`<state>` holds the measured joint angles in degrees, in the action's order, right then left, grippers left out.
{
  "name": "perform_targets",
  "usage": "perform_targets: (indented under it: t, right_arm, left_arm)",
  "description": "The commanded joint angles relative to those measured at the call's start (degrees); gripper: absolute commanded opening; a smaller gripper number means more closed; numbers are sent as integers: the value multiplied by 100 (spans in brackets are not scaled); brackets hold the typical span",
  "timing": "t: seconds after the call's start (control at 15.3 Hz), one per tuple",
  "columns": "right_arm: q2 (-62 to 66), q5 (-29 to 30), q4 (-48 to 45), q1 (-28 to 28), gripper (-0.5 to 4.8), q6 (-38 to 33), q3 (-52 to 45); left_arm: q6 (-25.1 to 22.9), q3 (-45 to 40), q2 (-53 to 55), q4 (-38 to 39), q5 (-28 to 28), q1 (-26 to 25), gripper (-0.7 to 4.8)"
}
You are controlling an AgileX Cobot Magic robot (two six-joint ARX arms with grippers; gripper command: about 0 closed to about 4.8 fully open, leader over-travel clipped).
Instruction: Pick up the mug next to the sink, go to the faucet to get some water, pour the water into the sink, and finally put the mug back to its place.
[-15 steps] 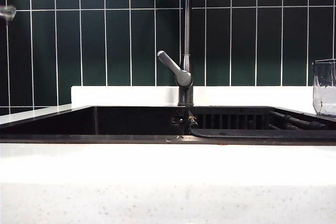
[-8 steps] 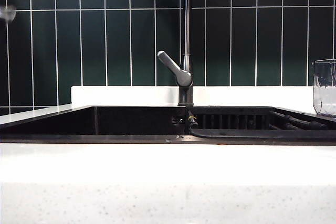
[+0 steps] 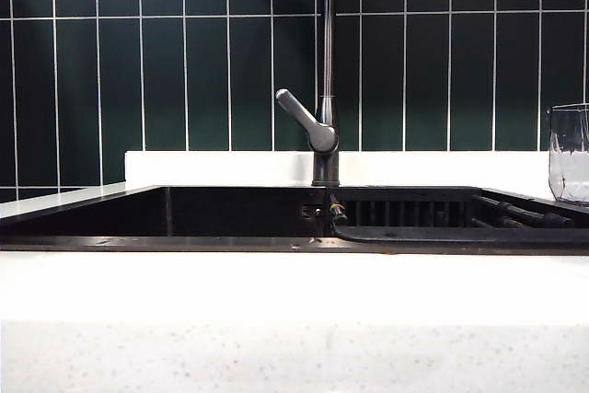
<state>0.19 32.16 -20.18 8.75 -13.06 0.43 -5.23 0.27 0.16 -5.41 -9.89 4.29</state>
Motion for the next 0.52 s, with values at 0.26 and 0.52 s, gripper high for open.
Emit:
perform_targets:
  t: [0.26,0.52]
  right_arm:
    - [0,13,245,0,-5,-44,-17]
    - [0,13,407,0,-5,-44,-17]
  left_arm:
    - [-33,15,7,-98,793,-4,-6]
    - [-31,15,7,63,1119,-2,-6]
